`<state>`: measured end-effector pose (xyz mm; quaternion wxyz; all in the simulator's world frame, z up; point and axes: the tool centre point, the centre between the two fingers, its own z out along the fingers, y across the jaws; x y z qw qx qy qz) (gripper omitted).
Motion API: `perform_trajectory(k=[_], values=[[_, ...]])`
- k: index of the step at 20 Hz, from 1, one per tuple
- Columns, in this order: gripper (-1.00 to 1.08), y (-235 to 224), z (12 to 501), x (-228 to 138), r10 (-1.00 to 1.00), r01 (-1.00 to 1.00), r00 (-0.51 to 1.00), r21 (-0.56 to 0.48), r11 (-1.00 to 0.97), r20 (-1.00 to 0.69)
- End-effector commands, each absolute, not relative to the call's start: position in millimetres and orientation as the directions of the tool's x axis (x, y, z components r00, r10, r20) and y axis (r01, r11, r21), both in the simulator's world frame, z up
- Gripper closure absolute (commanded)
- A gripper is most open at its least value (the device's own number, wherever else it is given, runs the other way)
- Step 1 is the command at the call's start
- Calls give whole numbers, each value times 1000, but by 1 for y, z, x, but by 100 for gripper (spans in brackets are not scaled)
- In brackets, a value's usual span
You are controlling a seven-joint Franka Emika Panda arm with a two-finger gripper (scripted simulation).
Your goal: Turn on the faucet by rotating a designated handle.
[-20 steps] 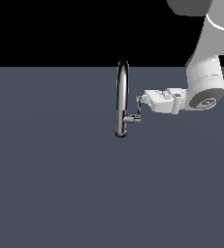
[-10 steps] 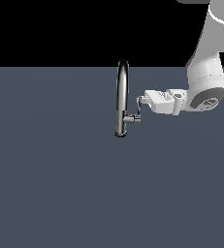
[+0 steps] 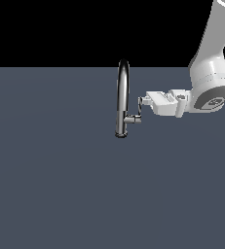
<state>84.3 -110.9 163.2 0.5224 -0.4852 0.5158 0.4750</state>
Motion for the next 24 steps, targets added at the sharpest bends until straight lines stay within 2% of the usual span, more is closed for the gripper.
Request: perform_trajectory(k=[1, 13, 24], values=[[108, -110, 164, 78, -2, -997, 15, -15, 74, -1000], [108, -108, 168, 51, -1, -997, 16, -16, 74, -1000], [108, -108, 144, 23, -4, -997, 17, -17, 80, -1000]])
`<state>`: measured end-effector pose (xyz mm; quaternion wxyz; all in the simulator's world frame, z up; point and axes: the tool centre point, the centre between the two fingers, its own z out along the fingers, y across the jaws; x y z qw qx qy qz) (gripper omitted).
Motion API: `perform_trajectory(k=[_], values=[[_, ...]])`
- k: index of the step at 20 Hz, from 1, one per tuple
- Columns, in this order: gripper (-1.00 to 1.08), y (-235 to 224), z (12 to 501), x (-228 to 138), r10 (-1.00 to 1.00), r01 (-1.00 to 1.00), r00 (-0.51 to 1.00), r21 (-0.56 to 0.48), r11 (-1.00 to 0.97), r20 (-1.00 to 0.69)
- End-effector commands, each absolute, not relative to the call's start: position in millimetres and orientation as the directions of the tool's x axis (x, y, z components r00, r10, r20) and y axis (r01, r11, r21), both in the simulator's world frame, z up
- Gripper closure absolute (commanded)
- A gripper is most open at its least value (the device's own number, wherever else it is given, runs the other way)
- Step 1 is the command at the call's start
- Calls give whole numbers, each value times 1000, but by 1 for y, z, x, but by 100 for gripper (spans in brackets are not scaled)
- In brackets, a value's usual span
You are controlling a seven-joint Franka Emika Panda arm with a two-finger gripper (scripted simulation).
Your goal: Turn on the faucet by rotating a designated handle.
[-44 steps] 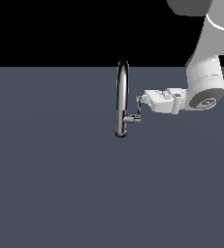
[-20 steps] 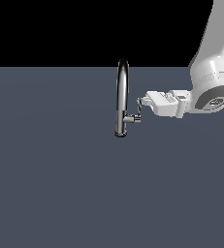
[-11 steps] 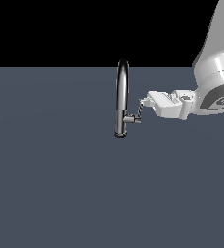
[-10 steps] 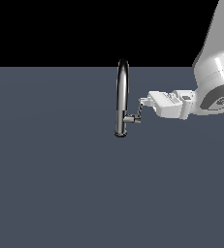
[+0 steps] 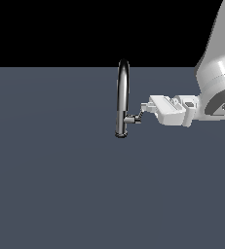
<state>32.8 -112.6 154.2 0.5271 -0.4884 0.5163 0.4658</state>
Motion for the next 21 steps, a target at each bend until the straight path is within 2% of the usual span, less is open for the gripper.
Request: perform_trajectory(k=[1, 6, 8, 21], values=[[108, -108, 142, 19, -4, -997, 17, -17, 79, -1000], [108, -104, 129, 2, -1, -997, 16, -16, 75, -1000], [108, -112, 140, 10, -14, -995, 36, -37, 88, -999], [108, -104, 64, -6, -1, -997, 16, -16, 74, -1000]])
